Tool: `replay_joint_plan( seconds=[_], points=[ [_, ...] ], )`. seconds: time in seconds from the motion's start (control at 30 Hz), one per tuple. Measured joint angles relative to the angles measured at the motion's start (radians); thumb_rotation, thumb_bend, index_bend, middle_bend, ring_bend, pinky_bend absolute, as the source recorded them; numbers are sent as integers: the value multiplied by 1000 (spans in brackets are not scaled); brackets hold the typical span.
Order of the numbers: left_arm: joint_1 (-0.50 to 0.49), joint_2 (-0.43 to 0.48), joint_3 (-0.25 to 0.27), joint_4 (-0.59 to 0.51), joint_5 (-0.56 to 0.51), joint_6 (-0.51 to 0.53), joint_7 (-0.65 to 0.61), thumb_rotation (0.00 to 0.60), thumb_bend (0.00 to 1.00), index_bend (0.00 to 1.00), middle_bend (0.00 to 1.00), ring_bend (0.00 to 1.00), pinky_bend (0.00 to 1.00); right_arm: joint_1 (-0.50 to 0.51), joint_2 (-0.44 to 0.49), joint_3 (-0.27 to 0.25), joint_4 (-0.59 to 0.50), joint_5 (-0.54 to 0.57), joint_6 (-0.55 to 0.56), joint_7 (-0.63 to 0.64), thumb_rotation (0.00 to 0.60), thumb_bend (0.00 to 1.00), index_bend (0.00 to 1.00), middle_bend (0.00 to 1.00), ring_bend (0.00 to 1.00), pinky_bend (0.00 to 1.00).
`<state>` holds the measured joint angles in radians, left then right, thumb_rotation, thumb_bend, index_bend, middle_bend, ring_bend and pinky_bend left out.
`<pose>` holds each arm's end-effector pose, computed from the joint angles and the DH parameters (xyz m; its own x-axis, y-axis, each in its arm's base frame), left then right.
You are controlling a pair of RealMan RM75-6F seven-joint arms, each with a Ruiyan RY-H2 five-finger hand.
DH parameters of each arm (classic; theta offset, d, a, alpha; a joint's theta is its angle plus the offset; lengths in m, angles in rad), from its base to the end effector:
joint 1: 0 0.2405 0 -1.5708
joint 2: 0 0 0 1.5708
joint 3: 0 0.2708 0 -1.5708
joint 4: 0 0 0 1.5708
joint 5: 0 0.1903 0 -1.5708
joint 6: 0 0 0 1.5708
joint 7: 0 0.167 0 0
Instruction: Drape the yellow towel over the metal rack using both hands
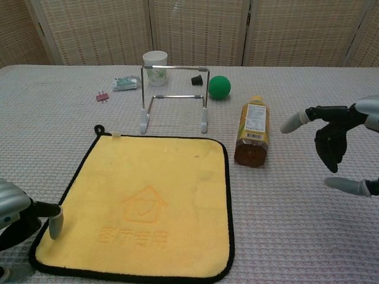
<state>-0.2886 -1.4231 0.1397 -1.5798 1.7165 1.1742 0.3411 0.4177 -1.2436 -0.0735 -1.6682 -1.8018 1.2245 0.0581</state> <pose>-0.2391 0.1914 0.0064 0.5947 0.2721 0.7565 0.7457 -0.5384 -0.3926 -0.2023 -0.2371 0.0688 0.3728 -0.2842 0.8833 -0.8044 -0.5735 0.1550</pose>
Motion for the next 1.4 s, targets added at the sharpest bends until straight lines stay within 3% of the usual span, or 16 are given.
replay_joint_plan(
  seconds=[0.5, 0.77, 1.0, 1.17, 1.4],
  points=[
    [-22, -21, -3, 7, 0, -5, -26, 600, 240, 520, 900, 749, 942, 19, -21, -5, 2, -7, -9, 0, 600, 328, 195, 621, 590, 480],
    [-35, -31, -3, 3, 11, -7, -27, 600, 328, 584, 916, 762, 946, 48, -49, -5, -1, -33, -31, -24, 600, 327, 224, 689, 659, 688],
    [-40, -47, -6, 10, 8, -6, -20, 600, 329, 648, 942, 783, 957, 89, -85, -9, -5, -62, -78, -40, 600, 327, 278, 839, 908, 979],
    [-42, -55, -7, 13, 6, -3, -18, 600, 329, 657, 942, 783, 957, 128, -135, -14, 4, -73, -134, -45, 600, 301, 350, 901, 977, 1000],
    [-39, -60, -2, 12, 2, 2, -15, 600, 329, 662, 942, 784, 958, 170, -208, -23, 52, -67, -202, -52, 600, 263, 404, 918, 988, 1000]
  ],
)
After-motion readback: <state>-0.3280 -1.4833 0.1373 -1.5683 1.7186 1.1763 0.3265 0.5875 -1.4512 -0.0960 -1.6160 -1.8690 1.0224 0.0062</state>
